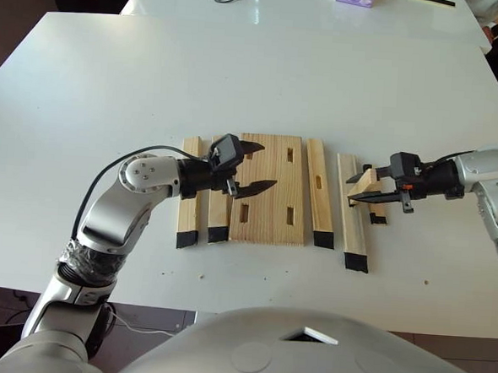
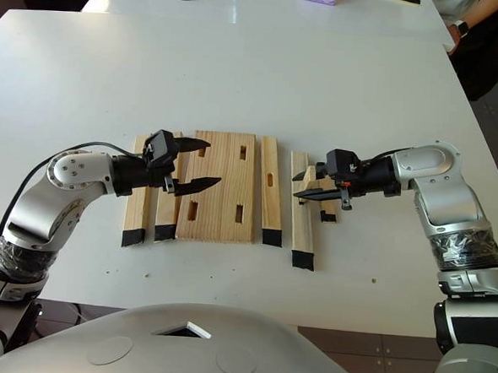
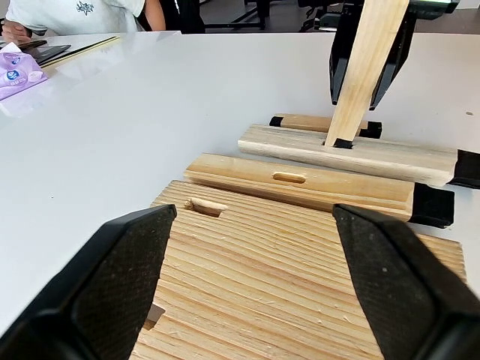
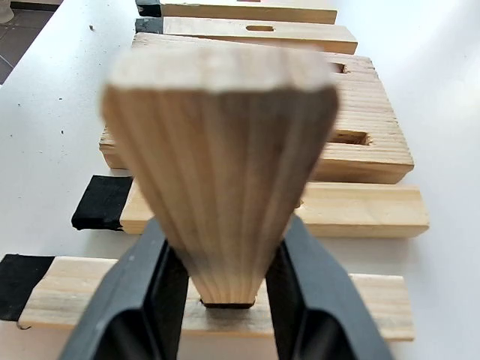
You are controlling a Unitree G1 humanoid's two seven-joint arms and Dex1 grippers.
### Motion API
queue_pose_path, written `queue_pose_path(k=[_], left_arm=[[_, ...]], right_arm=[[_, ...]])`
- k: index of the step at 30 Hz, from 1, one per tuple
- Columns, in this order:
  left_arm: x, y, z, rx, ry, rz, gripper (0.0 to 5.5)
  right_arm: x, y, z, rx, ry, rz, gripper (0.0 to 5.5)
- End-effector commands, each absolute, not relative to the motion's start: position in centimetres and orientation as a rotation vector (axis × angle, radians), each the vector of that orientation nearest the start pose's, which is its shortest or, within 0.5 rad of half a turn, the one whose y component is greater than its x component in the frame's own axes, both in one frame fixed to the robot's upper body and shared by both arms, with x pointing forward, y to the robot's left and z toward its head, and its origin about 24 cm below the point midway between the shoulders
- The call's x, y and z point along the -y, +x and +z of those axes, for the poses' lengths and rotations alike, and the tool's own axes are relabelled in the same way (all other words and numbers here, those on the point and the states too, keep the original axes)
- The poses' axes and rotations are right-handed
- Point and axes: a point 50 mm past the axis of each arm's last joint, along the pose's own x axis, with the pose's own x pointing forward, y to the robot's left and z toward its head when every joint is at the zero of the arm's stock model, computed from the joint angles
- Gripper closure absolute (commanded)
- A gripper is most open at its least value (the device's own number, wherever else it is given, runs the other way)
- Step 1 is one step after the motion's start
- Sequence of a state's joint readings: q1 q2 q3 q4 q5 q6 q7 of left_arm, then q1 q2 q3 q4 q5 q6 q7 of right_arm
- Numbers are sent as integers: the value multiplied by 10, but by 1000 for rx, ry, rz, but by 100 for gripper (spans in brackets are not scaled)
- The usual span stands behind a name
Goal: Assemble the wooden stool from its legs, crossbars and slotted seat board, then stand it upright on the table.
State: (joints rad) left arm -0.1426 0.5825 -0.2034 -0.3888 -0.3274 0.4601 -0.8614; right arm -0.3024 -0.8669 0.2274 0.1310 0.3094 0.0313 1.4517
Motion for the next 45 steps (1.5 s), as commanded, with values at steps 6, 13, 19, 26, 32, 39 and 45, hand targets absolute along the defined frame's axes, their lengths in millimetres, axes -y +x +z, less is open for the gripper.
queue_pose_path(k=[6,13,19,26,32,39,45], left_arm=[[-137,235,110,-184,292,-1166,162],[-138,240,112,-175,299,-1157,162],[-138,242,113,-170,303,-1158,162],[-138,243,113,-163,305,-1155,162],[-137,243,113,-161,297,-1157,162],[-138,247,110,-166,298,-1162,162],[-136,248,111,-140,293,-1132,162]], right_arm=[[237,243,79,-500,-452,1404,419],[231,241,81,-439,-384,1356,419],[225,239,81,-415,-367,1344,419],[225,240,83,-415,-378,1332,419],[229,234,47,-498,-340,1240,326],[230,207,-17,-570,-350,1143,225],[232,233,23,-405,-375,1142,135]])
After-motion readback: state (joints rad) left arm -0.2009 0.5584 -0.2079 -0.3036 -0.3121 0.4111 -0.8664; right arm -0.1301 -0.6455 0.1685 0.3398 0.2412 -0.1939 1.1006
